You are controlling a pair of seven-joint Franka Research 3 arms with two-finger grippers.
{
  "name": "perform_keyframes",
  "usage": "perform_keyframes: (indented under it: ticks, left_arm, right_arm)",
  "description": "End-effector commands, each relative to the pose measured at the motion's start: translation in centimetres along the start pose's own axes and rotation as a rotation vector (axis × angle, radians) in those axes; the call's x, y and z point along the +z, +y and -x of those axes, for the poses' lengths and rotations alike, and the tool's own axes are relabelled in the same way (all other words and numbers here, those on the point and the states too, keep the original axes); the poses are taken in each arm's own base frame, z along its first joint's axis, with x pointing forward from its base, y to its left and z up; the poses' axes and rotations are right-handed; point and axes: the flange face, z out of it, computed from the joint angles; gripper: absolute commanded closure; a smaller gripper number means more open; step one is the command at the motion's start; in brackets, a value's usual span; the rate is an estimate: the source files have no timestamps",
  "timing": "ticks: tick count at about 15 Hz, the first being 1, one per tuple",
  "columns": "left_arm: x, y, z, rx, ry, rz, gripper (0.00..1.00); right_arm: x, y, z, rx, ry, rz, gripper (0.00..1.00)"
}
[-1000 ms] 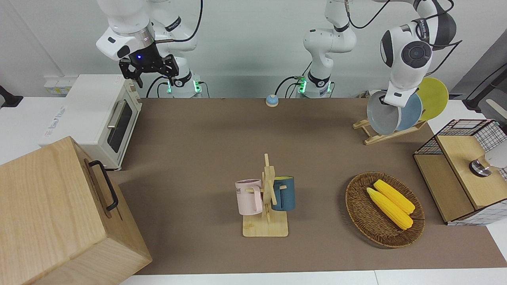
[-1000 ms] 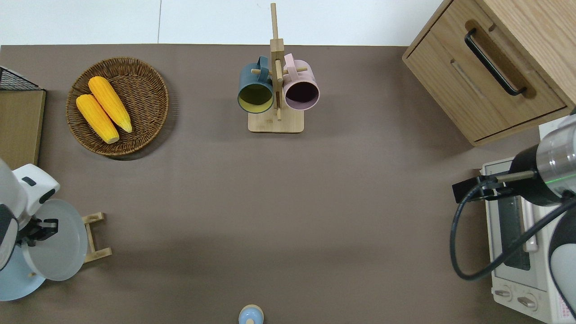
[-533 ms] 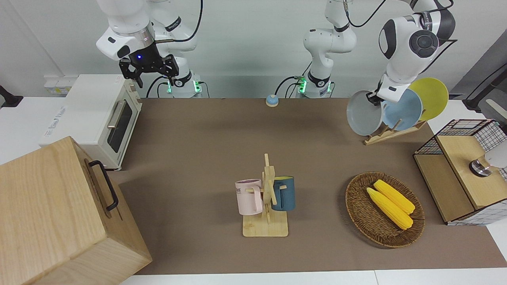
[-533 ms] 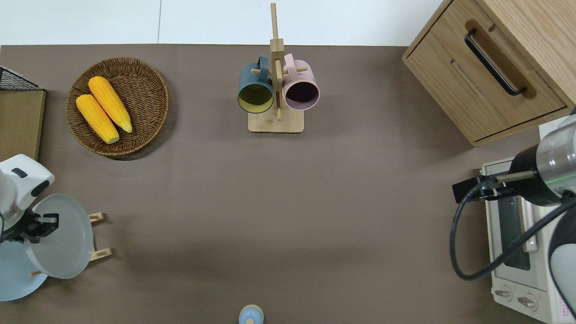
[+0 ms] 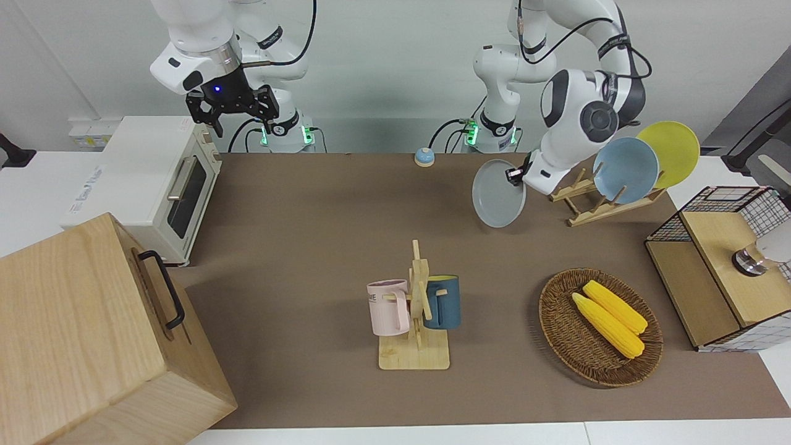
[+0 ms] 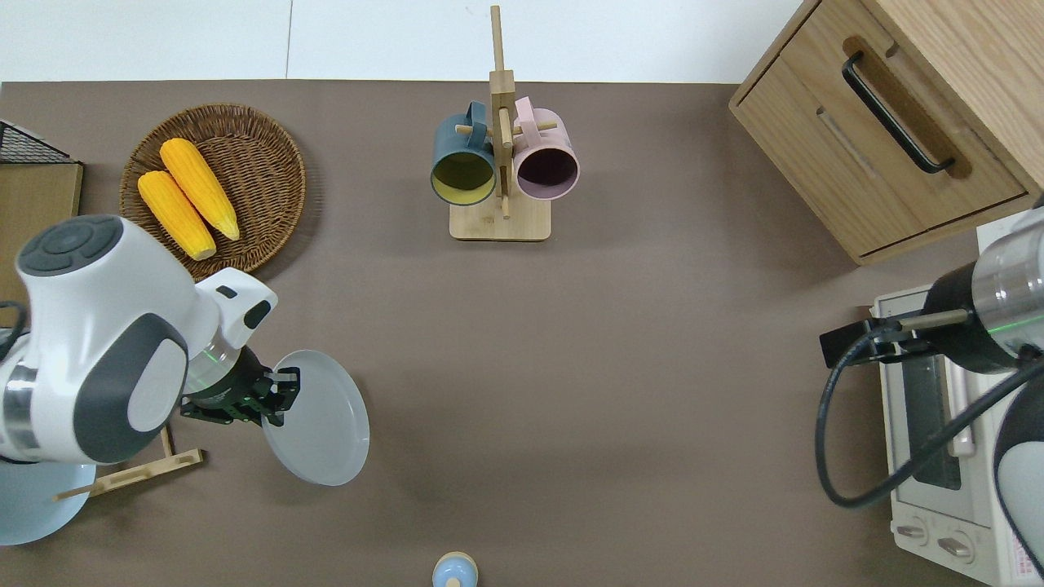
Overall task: Pick gray plate from low plate rack and place it on table with left arm
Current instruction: 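Lift the gray plate out of the rack with the left gripper, then lower the gray plate flat onto the table and open the left gripper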
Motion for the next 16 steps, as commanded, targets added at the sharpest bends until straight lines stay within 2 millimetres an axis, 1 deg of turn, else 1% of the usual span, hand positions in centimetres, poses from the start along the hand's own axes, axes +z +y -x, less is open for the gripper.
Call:
perform_keyframes:
  ticks: [1, 2, 4, 6, 7, 8, 9, 10, 12, 14, 16]
  left_arm:
    - [2.4, 1.9, -1.5, 0.001, -0.004, 0.009, 0.96]
    - [3.1, 2.0, -1.7, 0.0, -0.015, 0.008, 0.94]
    - [3.4, 1.8, -1.9, -0.001, -0.022, -0.005, 0.36]
    - [3.5, 1.1, -2.4, 0.0, -0.014, -0.027, 0.22]
    - [3.3, 0.9, -2.6, 0.003, -0.001, -0.046, 0.08]
    - [3.2, 0.8, -2.6, 0.002, 0.004, -0.057, 0.01]
    - [3.1, 0.7, -2.7, -0.002, 0.009, -0.061, 0.01]
    - [2.5, 0.6, -2.8, -0.004, 0.02, -0.06, 0.01]
    - [0.5, -0.1, -3.1, -0.043, 0.065, -0.086, 0.01]
    - [-1.1, -0.3, -2.7, -0.054, 0.09, -0.117, 0.0]
    - [-2.6, -0.1, -2.2, -0.091, 0.136, -0.143, 0.0]
  right_arm:
    - [-0.4, 0.4, 0.4, 0.004, -0.005, -0.003, 0.013]
    - [-0.4, 0.3, 0.4, 0.003, -0.005, -0.003, 0.013]
    - [-0.4, 0.4, 0.4, 0.004, -0.005, -0.003, 0.013]
    - [-0.4, 0.4, 0.4, 0.004, -0.005, -0.003, 0.013]
    - [-0.4, 0.3, 0.4, 0.003, -0.005, -0.003, 0.013]
    - [-0.4, 0.3, 0.4, 0.003, -0.005, -0.003, 0.011]
    - [-0.4, 0.4, 0.4, 0.004, -0.005, -0.003, 0.013]
    - [-0.4, 0.4, 0.4, 0.004, -0.005, -0.003, 0.011]
    - [-0.4, 0.3, 0.4, 0.003, -0.005, -0.003, 0.013]
    - [-0.4, 0.3, 0.4, 0.003, -0.005, -0.003, 0.011]
    - [-0.4, 0.4, 0.4, 0.004, -0.005, -0.003, 0.011]
